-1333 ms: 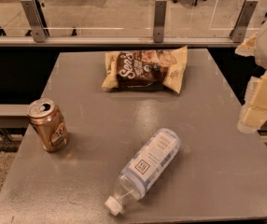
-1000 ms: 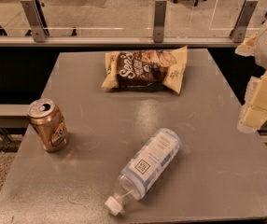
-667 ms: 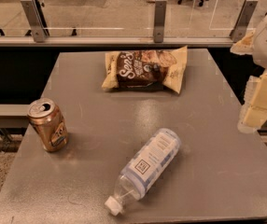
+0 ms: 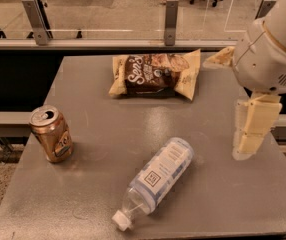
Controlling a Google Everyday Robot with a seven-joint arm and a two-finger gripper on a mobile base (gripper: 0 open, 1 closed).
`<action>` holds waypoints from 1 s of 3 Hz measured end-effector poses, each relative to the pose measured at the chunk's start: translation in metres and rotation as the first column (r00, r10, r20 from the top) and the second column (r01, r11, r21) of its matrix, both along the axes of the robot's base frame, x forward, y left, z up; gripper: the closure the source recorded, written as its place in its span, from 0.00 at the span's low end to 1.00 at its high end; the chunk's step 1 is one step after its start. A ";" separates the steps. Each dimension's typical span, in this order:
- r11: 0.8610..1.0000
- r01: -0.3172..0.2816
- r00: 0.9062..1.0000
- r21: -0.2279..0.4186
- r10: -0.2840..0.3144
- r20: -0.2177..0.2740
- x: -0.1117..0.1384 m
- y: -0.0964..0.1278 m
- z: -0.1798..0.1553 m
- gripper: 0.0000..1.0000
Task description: Pick blue plastic bottle
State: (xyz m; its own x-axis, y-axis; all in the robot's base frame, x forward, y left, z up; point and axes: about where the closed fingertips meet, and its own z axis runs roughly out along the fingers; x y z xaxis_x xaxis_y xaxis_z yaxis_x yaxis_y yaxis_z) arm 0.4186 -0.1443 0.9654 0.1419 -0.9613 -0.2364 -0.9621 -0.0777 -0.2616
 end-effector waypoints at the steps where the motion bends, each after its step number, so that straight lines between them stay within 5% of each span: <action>1: 0.985 -0.173 0.985 -0.028 0.174 0.016 -0.009 0.034 -0.015 0.00; 2: 0.938 -0.334 0.941 -0.092 0.337 0.019 -0.021 0.061 -0.033 0.00; 3: 0.870 -0.466 0.882 -0.161 0.472 -0.003 -0.030 0.079 -0.051 0.00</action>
Offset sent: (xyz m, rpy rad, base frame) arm -0.0334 0.0880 -0.0679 -0.1653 -0.0213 0.5535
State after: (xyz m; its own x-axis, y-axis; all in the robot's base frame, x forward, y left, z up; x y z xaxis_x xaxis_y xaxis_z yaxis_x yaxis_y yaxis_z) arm 0.3882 -0.0656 0.9143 0.5904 -0.8032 -0.0791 -0.7930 -0.5589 -0.2424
